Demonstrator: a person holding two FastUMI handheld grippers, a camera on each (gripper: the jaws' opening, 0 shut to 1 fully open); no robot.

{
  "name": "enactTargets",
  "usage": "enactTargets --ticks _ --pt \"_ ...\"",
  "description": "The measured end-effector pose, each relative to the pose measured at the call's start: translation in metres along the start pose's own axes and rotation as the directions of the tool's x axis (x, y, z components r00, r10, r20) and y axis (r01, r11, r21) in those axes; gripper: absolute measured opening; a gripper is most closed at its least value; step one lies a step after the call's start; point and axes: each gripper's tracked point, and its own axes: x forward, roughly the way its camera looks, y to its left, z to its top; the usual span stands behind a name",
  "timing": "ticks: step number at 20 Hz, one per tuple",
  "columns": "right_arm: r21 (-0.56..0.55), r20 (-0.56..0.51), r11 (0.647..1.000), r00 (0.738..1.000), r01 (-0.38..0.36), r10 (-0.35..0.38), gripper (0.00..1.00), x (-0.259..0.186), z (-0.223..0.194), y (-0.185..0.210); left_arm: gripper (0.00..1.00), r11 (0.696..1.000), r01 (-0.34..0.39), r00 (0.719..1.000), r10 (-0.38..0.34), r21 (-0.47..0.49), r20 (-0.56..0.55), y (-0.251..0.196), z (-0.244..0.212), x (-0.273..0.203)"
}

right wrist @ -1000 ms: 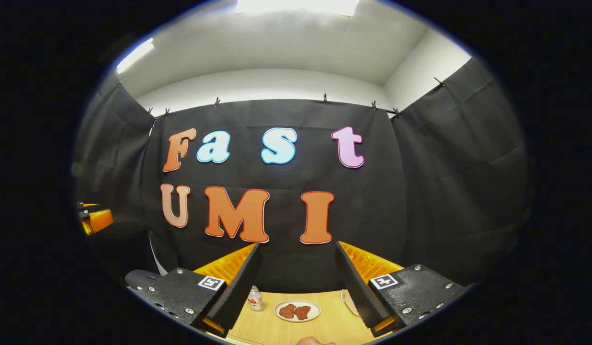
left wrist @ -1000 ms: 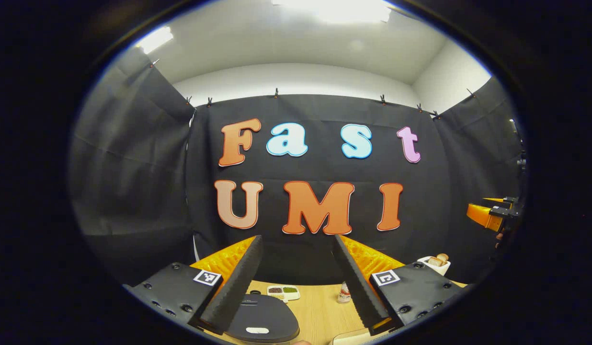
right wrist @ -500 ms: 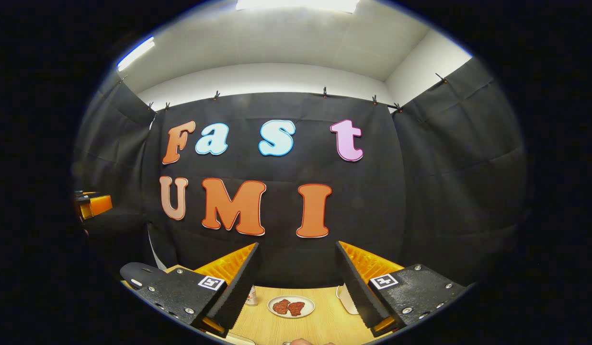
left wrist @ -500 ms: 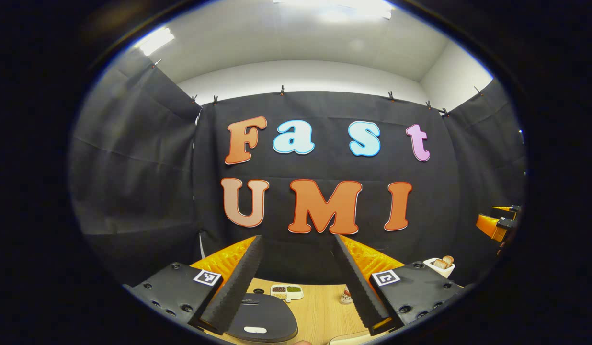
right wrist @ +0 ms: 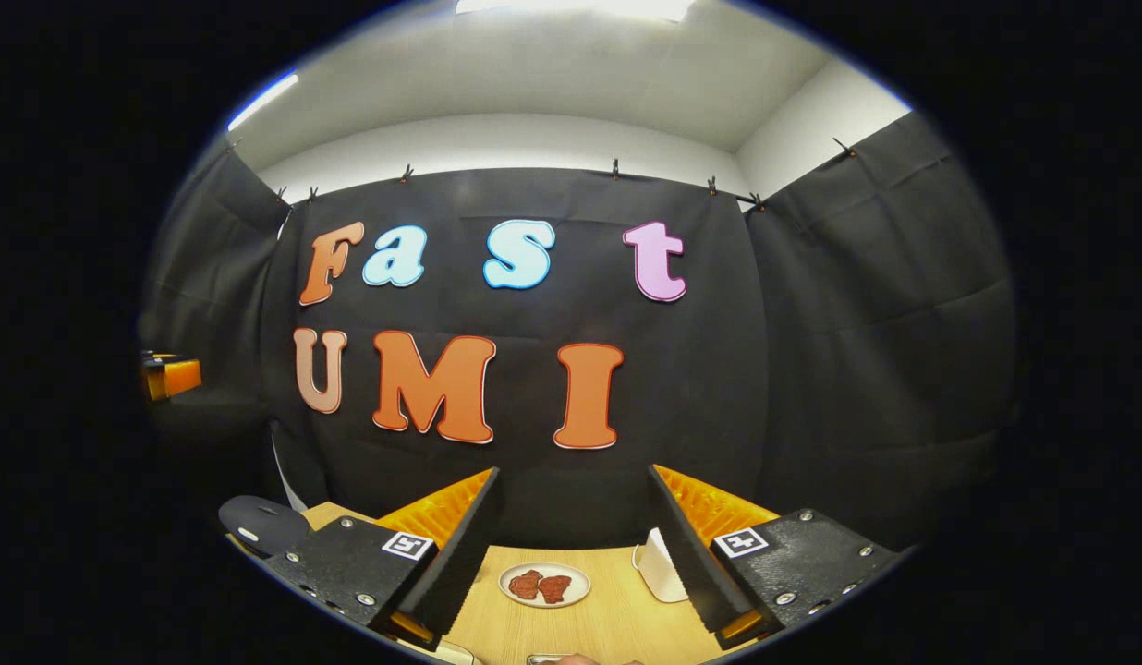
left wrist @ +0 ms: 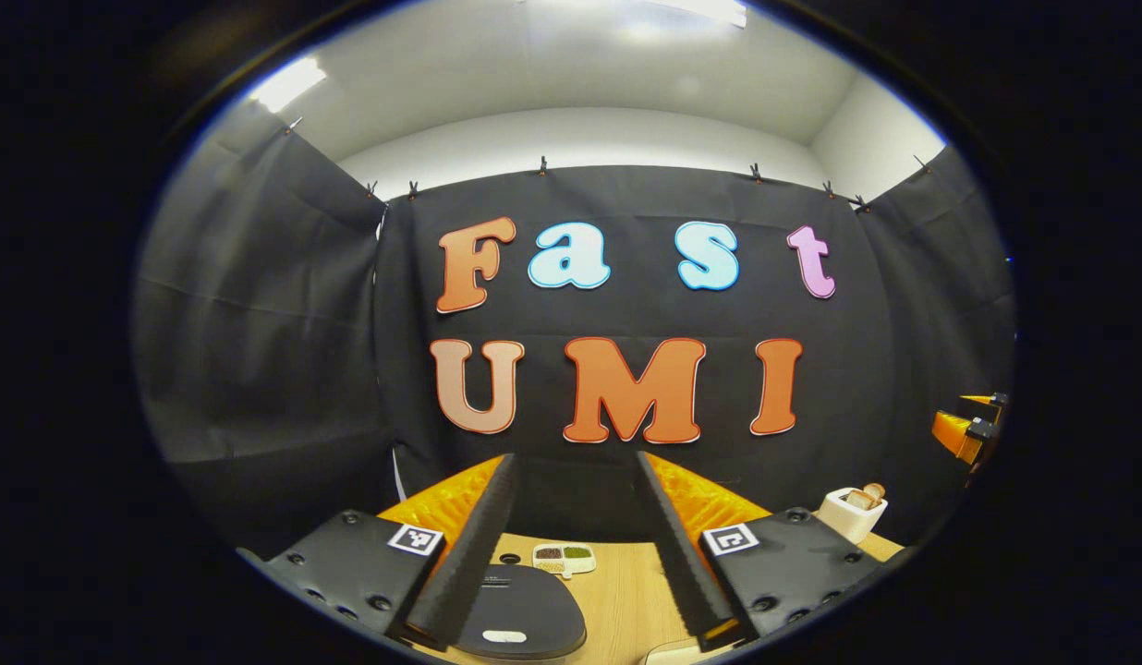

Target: Close the left gripper, press the button to open the rice cooker; take a wooden spoon from the chopstick holder with the right hand, scoop a spoonful of rice and pour it into the rice cooker, then put the wooden spoon back into the chopstick holder.

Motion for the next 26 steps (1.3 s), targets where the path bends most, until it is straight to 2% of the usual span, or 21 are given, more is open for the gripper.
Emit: enactTargets --ticks 2,4,5,6,7,8,9,11,13,17,19,20,23,24,26 --pt "-0.002 -0.016 1.000 1.000 0.009 -0.009 0.95 0.001 -0.007 -0.003 0.56 1.000 -0.020 1.000 0.020 0.012 -0.022 0.006 -0.007 0.001" --pt "0.003 -0.032 1.000 0.999 0.015 -0.015 0.97 -0.001 -0.014 -0.006 0.24 0.999 -0.050 0.998 0.050 0.002 -0.043 0.016 -0.012 0.007" --pt "0.002 -0.040 1.000 0.999 0.021 -0.021 0.97 0.000 -0.016 -0.008 0.07 0.999 -0.036 0.997 0.036 -0.010 -0.065 0.014 -0.016 0.008" --pt "-0.001 -0.048 1.000 0.998 0.027 -0.027 0.95 0.000 -0.019 -0.010 0.08 0.999 -0.045 0.995 0.043 -0.012 -0.094 0.017 -0.023 0.013" --pt "-0.005 -0.055 0.999 0.998 0.036 -0.036 0.97 -0.001 -0.022 -0.014 0.08 0.998 -0.058 0.989 0.056 -0.016 -0.140 0.026 -0.035 0.016" --pt "-0.008 -0.063 0.999 0.997 0.042 -0.043 0.95 -0.002 -0.025 -0.016 0.05 0.998 -0.048 0.978 0.039 -0.040 -0.204 0.026 -0.047 0.018" --pt "-0.010 -0.069 0.999 0.996 0.048 -0.049 0.95 -0.003 -0.028 -0.018 0.05 0.997 -0.052 0.964 0.035 -0.060 -0.264 0.028 -0.060 0.023" --pt "-0.016 -0.087 0.998 0.994 0.058 -0.059 0.95 -0.005 -0.034 -0.021 0.05 0.994 -0.084 0.917 0.049 -0.073 -0.396 0.043 -0.090 0.027" --pt "-0.027 -0.110 0.997 0.992 0.067 -0.069 0.95 -0.008 -0.043 -0.024 0.05 0.989 -0.101 0.848 0.029 -0.108 -0.529 0.049 -0.126 0.027" --pt "-0.053 -0.170 0.994 0.981 0.090 -0.098 0.97 -0.013 -0.066 -0.033 0.05 0.970 -0.160 0.682 -0.025 -0.183 -0.731 0.058 -0.195 0.022" --pt "-0.063 -0.202 0.993 0.973 0.099 -0.110 0.95 -0.015 -0.077 -0.037 0.09 0.954 -0.200 0.620 -0.052 -0.221 -0.783 0.063 -0.220 0.019" --pt "-0.068 -0.217 0.992 0.969 0.103 -0.115 0.97 -0.017 -0.083 -0.038 0.05 0.945 -0.226 0.589 -0.061 -0.236 -0.806 0.067 -0.233 0.016" --pt "-0.072 -0.261 0.991 0.957 0.109 -0.124 0.95 -0.021 -0.099 -0.041 0.05 0.917 -0.287 0.500 -0.103 -0.276 -0.860 0.072 -0.268 0.011" --pt "-0.071 -0.276 0.992 0.953 0.108 -0.124 0.95 -0.022 -0.104 -0.041 0.09 0.910 -0.302 0.471 -0.115 -0.283 -0.874 0.072 -0.280 0.007" --pt "-0.069 -0.300 0.992 0.946 0.105 -0.121 0.94 -0.024 -0.113 -0.042 0.05 0.902 -0.332 0.415 -0.124 -0.277 -0.901 0.076 -0.298 -0.001"
